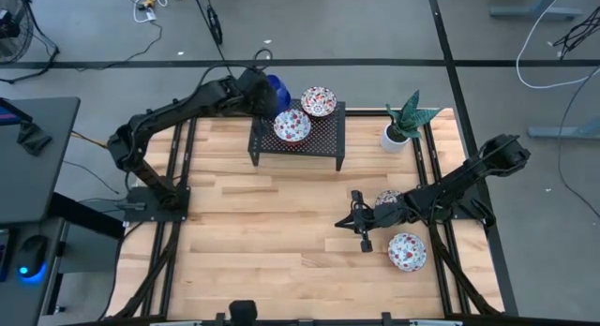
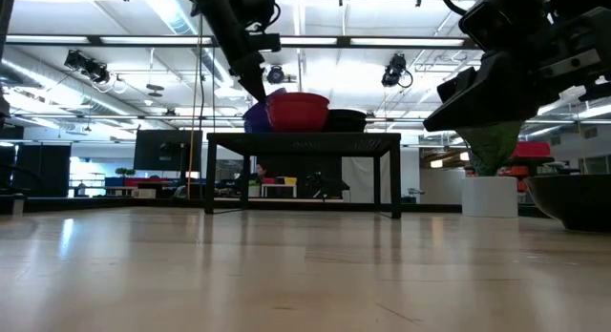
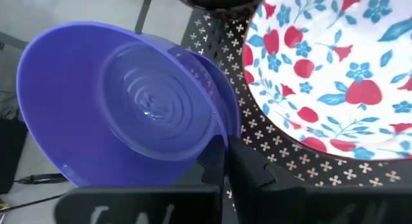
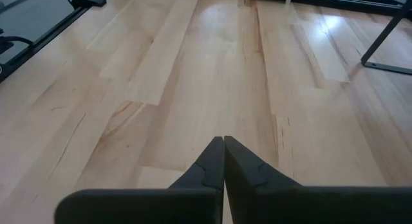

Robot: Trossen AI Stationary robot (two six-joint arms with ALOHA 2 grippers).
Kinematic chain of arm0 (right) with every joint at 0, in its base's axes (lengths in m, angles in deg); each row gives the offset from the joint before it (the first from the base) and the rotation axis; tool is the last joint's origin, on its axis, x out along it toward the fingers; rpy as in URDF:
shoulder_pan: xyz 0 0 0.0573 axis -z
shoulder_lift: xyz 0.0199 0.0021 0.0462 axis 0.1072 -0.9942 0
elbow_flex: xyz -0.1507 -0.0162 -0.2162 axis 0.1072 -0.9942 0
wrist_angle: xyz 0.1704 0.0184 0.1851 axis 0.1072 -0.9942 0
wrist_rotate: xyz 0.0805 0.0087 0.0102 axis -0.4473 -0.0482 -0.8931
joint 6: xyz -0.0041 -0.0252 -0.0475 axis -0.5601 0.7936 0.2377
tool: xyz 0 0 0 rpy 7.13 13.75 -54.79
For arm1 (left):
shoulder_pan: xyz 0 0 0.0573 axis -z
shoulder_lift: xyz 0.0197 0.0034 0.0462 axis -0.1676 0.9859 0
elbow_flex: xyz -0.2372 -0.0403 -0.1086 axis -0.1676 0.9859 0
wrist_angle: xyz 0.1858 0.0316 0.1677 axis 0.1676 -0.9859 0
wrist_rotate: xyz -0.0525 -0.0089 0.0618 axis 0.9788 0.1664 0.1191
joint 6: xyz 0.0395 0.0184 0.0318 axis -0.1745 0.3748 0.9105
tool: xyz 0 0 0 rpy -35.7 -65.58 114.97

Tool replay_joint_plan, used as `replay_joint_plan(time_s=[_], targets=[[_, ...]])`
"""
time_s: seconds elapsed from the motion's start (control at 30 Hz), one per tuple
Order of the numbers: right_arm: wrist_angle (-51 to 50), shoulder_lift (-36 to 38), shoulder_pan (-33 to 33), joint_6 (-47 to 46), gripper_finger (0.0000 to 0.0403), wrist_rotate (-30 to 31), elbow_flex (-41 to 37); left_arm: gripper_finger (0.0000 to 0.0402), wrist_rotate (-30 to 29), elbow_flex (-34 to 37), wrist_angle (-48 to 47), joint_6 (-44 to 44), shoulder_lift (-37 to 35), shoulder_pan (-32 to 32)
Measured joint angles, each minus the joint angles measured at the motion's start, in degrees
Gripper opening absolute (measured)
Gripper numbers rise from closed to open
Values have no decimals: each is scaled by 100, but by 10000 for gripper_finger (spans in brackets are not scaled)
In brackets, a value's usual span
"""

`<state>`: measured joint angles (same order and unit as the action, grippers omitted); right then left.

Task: Pick & Place Mini bowls
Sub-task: Stack the blue bowl on top of the other blue bowls on the shelf

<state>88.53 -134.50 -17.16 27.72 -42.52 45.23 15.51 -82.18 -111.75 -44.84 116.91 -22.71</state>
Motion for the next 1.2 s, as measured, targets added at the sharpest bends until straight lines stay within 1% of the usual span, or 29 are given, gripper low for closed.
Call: replay_joint_plan(time_s=[0.2, 0.43, 0.57, 0.67, 0.87, 0.97, 1.07, 1.2], targets=[[0, 0, 0, -4, 9, -2, 0, 16, -319, 0, 10, 4, 173, 0], [-2, 0, 0, -7, 9, -2, 0, 16, -352, 0, 72, 9, 183, 0], [-4, 0, 0, 2, 9, -2, 0, 20, -502, 0, 221, 13, 183, 0], [-4, 0, 0, 2, 9, -2, 0, 36, -509, 0, 272, 14, 183, 0], [-4, 0, 1, 4, 9, -2, 0, 91, -507, 0, 272, 15, 183, 2], [-4, 0, 0, 7, 9, -2, 0, 112, -509, -4, 265, 15, 183, 0], [-4, 0, 1, 7, 9, -2, 2, 124, -506, -87, 232, 16, 183, 2], [-4, 0, 2, 9, 9, -2, 2, 128, -506, -280, 73, 15, 183, 12]])
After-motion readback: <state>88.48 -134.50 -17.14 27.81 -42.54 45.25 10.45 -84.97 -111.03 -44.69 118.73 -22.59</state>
